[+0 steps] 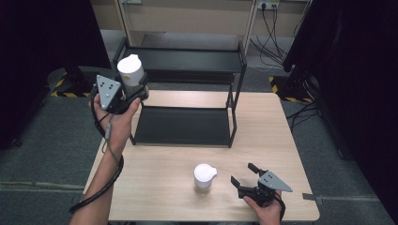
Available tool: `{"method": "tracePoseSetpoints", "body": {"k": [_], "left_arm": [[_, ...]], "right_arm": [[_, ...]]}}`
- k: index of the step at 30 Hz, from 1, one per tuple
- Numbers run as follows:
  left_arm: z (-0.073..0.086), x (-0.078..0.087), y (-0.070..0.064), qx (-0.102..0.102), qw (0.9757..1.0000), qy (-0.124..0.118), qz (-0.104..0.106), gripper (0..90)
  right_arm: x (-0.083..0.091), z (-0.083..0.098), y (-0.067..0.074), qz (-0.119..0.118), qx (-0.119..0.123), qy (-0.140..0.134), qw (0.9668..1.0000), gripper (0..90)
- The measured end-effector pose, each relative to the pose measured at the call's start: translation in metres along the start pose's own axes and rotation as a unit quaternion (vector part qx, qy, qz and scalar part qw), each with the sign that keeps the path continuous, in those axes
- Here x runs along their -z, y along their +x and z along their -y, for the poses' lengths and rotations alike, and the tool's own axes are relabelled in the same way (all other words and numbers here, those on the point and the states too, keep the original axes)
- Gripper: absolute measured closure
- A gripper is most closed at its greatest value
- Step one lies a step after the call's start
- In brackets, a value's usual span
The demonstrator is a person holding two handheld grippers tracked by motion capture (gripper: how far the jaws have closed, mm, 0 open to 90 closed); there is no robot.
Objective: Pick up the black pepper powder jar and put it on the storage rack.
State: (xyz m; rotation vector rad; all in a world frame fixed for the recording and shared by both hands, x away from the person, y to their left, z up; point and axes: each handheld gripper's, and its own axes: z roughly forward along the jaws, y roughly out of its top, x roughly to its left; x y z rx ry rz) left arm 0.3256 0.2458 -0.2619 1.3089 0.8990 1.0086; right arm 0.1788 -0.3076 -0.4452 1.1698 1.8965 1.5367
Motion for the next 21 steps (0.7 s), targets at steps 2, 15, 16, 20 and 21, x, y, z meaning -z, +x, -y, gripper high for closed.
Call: {"method": "tracePoseSetpoints", "body": {"k": [2,15,16,20,21], "left_arm": [[-0.002,-0.002,0.001,0.001,1.0,0.0,-0.002,30.5],[-0.016,-0.008,0.006,0.006,1.0,-0.004,-0.004,30.5],[-0.017,-0.009,0.006,0.005,1.0,-0.004,-0.004,30.5],[-0.023,-0.013,0.007,0.002,1.0,-0.002,-0.008,30.5],[-0.023,-0.014,0.007,0.004,0.9999,-0.003,-0.01,30.4]], "right_arm": [[0.0,0.0,0.0,0.0,-0.001,0.0,1.0,10.2],[0.0,0.0,0.0,0.0,-0.001,0.0,1.0,10.2],[0.0,0.0,0.0,0.0,-0.001,0.0,1.0,10.2],[0.0,0.0,0.0,0.0,-0.001,0.0,1.0,10.2],[0.0,0.0,0.0,0.0,-0.001,0.0,1.0,10.2]]}}
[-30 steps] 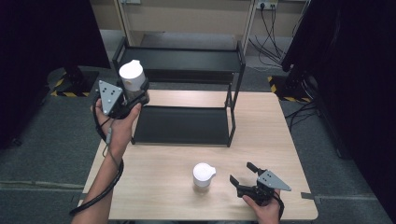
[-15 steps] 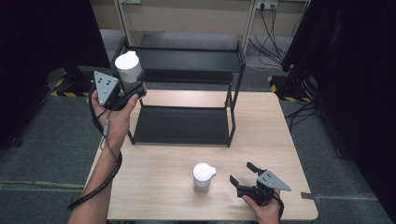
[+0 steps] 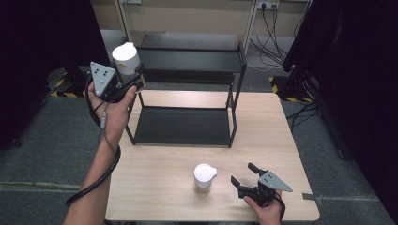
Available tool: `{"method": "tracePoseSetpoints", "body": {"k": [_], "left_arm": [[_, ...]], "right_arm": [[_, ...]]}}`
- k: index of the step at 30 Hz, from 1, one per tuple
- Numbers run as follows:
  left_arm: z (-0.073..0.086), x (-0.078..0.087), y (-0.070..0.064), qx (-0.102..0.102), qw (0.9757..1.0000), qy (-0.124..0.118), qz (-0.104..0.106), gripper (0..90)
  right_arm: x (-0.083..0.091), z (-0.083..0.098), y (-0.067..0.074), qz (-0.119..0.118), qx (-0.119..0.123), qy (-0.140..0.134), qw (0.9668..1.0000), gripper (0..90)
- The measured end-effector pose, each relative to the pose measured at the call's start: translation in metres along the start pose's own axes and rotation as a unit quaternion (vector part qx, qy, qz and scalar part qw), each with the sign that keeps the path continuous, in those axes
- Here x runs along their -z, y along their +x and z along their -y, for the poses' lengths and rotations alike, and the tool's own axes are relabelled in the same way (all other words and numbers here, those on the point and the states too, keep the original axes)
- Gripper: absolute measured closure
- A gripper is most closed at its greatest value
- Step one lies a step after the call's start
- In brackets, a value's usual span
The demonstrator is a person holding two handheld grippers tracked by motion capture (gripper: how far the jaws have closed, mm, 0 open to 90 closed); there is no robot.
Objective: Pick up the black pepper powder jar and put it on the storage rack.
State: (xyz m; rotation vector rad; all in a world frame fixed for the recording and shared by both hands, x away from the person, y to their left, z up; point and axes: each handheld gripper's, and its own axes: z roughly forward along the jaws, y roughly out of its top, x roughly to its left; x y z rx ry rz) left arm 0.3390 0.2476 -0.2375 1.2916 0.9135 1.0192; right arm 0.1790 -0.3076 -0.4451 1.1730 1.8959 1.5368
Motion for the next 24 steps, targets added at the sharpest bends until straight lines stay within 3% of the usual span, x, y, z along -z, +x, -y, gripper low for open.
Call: {"method": "tracePoseSetpoints", "body": {"k": [24], "left_arm": [[-0.021,-0.017,0.003,-0.007,0.9997,0.0,-0.022,30.5]], "right_arm": [[0.0,0.0,0.0,0.0,0.001,0.0,1.0,10.2]]}}
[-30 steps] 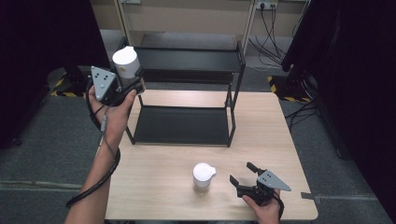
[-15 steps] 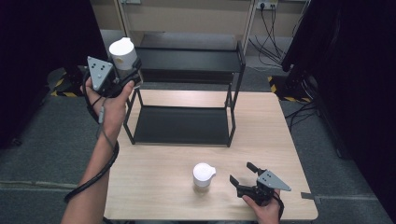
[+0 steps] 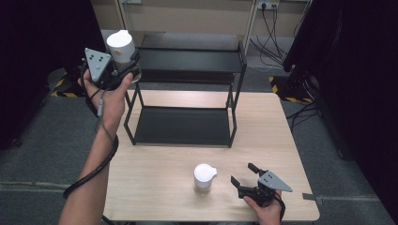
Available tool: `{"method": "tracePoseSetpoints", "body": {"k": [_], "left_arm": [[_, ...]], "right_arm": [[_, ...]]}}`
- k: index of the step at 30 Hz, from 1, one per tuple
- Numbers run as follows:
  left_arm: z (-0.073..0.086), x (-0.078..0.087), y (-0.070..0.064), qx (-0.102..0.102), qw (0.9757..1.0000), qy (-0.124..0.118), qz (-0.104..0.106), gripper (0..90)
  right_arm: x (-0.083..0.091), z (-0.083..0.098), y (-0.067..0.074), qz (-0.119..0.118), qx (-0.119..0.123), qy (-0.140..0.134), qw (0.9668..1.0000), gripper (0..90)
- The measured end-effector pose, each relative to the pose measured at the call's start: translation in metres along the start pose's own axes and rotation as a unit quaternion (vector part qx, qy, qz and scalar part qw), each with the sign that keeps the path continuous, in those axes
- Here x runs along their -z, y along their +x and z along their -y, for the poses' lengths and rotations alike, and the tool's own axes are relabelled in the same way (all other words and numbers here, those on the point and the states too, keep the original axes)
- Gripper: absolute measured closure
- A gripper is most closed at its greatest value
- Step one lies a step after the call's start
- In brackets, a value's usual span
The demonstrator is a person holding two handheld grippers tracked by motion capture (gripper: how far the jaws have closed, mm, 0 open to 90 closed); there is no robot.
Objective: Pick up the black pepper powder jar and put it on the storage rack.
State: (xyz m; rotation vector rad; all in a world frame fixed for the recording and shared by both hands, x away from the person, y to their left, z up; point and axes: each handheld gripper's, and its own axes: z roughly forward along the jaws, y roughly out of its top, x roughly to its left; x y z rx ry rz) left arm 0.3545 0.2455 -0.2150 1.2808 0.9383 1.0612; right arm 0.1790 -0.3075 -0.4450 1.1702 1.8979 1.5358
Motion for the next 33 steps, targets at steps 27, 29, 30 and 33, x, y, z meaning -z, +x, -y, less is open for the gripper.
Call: {"method": "tracePoseSetpoints", "body": {"k": [27,29,30,33], "left_arm": [[-0.013,-0.049,0.004,-0.002,0.9997,0.022,-0.004,30.4],[-0.013,-0.051,0.005,-0.002,0.9997,0.025,-0.003,30.4],[-0.012,-0.054,0.006,-0.001,0.9996,0.027,-0.002,30.4],[-0.011,-0.061,0.008,0.001,0.9994,0.034,-0.005,30.4]], "right_arm": [[0.0,0.0,-0.001,-0.002,-0.001,0.0,1.0,10.2],[0.0,0.0,-0.001,-0.003,-0.002,0.0,1.0,10.2],[0.0,0.0,-0.001,-0.003,-0.002,0.0,1.0,10.2],[0.0,0.0,-0.001,-0.004,-0.001,-0.001,1.0,10.2]]}}
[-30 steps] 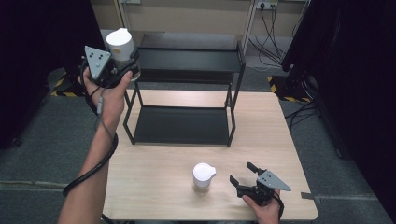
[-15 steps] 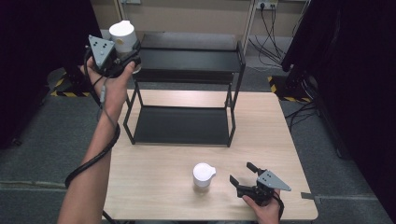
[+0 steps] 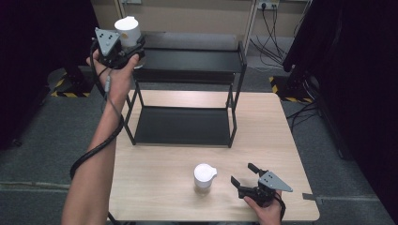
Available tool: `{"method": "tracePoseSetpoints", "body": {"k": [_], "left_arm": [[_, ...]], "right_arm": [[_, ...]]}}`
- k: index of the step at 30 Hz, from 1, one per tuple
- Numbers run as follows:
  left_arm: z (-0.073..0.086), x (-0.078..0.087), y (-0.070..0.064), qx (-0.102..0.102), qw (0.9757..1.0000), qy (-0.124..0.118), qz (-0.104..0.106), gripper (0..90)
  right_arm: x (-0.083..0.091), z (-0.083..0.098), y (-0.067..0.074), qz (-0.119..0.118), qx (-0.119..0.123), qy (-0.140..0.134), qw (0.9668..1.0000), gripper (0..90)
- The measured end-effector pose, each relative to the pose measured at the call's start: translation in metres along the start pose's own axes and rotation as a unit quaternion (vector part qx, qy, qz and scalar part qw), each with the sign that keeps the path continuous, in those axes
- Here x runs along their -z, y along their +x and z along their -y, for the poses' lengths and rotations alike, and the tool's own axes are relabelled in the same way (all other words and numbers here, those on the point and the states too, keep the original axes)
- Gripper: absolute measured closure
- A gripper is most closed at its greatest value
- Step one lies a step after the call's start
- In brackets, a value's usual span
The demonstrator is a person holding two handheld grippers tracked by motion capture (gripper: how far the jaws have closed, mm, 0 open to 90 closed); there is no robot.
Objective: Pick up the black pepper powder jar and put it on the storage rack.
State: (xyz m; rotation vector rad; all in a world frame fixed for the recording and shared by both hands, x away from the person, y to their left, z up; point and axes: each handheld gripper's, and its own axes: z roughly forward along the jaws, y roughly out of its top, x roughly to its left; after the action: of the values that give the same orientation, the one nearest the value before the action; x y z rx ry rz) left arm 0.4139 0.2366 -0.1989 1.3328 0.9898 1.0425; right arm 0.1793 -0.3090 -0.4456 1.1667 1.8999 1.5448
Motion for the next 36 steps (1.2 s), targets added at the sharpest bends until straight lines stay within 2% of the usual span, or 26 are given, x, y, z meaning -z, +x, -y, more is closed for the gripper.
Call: {"method": "tracePoseSetpoints", "body": {"k": [2,19,34,36], "left_arm": [[0.003,-0.005,0.002,0.007,1.0,-0.001,-0.003,30.4],[0.01,-0.023,0.001,0.004,0.9999,0.008,-0.007,30.4],[0.01,-0.03,0.002,0.006,0.9999,0.012,-0.008,30.1],[0.01,-0.029,0.003,0.014,0.9998,0.011,-0.006,29.9]], "right_arm": [[0.0,0.0,0.0,-0.001,-0.001,0.001,1.0,10.2],[0.0,0.0,-0.001,-0.004,0.004,0.001,1.0,10.2],[-0.001,0.0,-0.001,-0.005,0.007,0.001,1.0,10.2],[-0.001,-0.001,-0.001,-0.005,0.006,0.002,1.0,10.2]]}}
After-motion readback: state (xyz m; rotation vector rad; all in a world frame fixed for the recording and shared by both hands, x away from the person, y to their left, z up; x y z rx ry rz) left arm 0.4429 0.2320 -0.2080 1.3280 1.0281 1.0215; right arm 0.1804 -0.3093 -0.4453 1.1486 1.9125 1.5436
